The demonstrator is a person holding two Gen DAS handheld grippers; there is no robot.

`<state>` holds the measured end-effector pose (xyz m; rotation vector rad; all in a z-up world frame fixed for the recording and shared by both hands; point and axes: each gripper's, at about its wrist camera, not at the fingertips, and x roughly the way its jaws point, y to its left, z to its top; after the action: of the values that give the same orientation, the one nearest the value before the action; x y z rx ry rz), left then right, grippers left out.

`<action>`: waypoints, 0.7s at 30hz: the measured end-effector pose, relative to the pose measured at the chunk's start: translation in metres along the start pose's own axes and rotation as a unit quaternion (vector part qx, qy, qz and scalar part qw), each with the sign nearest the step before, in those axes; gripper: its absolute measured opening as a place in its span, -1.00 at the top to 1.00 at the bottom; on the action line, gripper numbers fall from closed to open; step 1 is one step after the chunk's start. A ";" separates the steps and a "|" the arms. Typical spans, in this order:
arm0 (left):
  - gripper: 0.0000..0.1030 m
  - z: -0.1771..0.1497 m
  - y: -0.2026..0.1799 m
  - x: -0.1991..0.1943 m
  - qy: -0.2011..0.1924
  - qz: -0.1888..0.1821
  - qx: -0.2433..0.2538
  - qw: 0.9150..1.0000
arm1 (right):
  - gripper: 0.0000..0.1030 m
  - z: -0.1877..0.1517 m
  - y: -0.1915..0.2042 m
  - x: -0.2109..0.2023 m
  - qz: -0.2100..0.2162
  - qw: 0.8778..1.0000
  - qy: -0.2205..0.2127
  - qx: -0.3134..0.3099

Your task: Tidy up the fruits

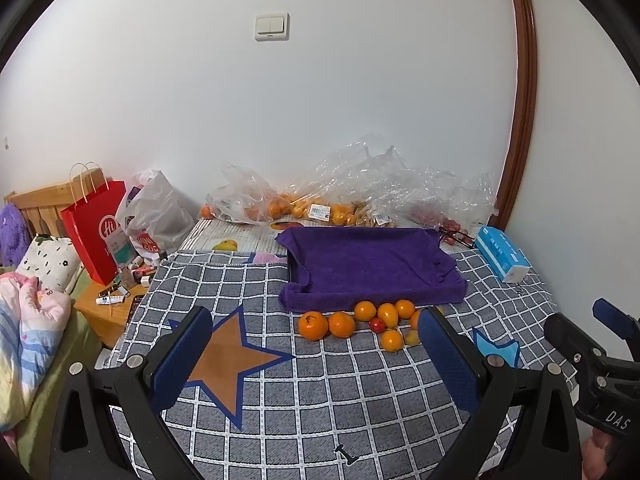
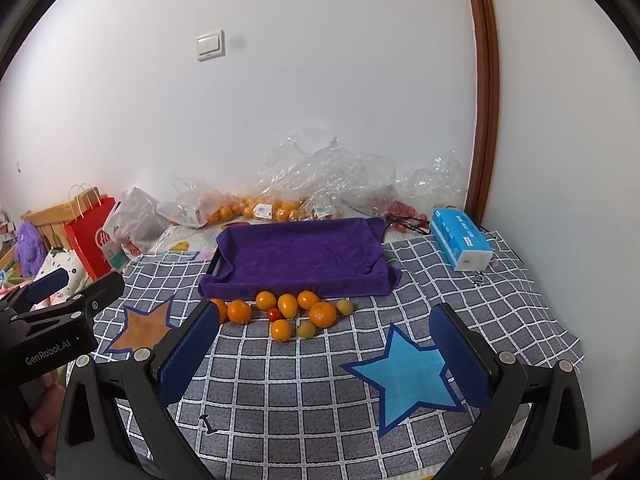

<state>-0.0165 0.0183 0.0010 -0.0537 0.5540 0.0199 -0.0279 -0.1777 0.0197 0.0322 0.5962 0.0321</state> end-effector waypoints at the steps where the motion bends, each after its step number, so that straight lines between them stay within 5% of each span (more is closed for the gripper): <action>1: -1.00 0.000 -0.001 -0.001 -0.002 -0.001 0.001 1.000 | -1.00 0.000 0.000 0.000 0.001 1.000 0.001 -0.002; 21: -1.00 0.003 -0.004 0.006 0.001 -0.009 0.008 1.000 | -1.00 -0.002 0.002 0.018 0.002 1.000 0.000 0.000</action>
<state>-0.0095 0.0149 0.0000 -0.0435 0.5555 -0.0020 -0.0141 -0.1750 0.0077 0.0334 0.5955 0.0356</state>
